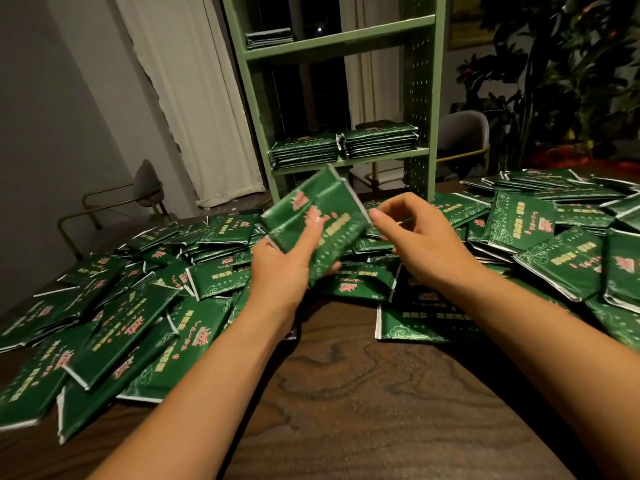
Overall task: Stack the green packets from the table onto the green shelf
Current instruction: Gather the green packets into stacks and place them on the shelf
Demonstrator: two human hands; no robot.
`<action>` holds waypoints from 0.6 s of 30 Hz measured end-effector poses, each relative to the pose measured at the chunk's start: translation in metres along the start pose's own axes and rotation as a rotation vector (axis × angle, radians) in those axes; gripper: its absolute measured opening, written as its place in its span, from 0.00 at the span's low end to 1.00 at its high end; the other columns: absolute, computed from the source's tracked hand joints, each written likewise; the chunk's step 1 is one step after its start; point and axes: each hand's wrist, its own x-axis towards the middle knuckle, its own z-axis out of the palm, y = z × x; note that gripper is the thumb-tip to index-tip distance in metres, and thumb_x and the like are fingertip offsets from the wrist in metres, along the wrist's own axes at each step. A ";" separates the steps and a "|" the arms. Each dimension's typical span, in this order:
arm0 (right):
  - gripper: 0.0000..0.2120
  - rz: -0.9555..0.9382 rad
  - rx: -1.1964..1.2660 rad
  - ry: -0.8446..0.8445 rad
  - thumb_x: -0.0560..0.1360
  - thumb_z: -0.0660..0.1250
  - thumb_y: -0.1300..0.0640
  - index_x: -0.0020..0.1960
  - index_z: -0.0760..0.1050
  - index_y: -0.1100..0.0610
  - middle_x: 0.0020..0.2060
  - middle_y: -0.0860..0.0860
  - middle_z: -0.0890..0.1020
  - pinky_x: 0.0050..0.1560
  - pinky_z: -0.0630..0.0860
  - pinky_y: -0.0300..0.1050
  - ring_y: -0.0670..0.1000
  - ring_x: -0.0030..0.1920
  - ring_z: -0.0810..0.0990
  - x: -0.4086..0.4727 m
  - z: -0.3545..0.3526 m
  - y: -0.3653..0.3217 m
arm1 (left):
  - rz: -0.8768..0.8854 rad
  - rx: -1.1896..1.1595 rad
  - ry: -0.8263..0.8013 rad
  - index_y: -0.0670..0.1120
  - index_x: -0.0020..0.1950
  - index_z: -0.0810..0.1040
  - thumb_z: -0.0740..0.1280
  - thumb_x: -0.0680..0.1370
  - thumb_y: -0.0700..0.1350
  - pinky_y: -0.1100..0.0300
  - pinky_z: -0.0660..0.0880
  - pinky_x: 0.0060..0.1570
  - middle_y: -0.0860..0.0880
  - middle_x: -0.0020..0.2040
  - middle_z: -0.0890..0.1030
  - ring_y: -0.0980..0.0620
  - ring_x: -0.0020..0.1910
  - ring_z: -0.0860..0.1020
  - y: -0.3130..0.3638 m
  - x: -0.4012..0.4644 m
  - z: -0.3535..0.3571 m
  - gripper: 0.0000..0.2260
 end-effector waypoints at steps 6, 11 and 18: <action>0.16 -0.179 -0.547 -0.221 0.73 0.71 0.42 0.56 0.77 0.48 0.56 0.47 0.74 0.59 0.71 0.46 0.48 0.59 0.72 -0.005 0.000 0.009 | 0.033 -0.011 0.300 0.42 0.55 0.80 0.73 0.77 0.56 0.47 0.84 0.44 0.42 0.48 0.86 0.44 0.45 0.86 0.008 0.020 -0.023 0.18; 0.31 -0.194 -0.607 -0.425 0.70 0.72 0.36 0.68 0.72 0.48 0.62 0.46 0.71 0.66 0.70 0.52 0.48 0.65 0.67 -0.014 0.010 0.002 | 0.014 0.065 0.343 0.43 0.56 0.80 0.72 0.65 0.68 0.37 0.79 0.55 0.40 0.51 0.85 0.39 0.49 0.85 0.005 0.024 -0.027 0.33; 0.36 -0.355 -0.636 -0.500 0.73 0.67 0.32 0.75 0.65 0.47 0.70 0.47 0.68 0.71 0.66 0.50 0.49 0.71 0.64 -0.033 0.041 -0.019 | -0.039 0.194 0.422 0.46 0.50 0.75 0.64 0.80 0.61 0.55 0.70 0.41 0.49 0.46 0.80 0.48 0.46 0.78 0.009 0.025 -0.034 0.18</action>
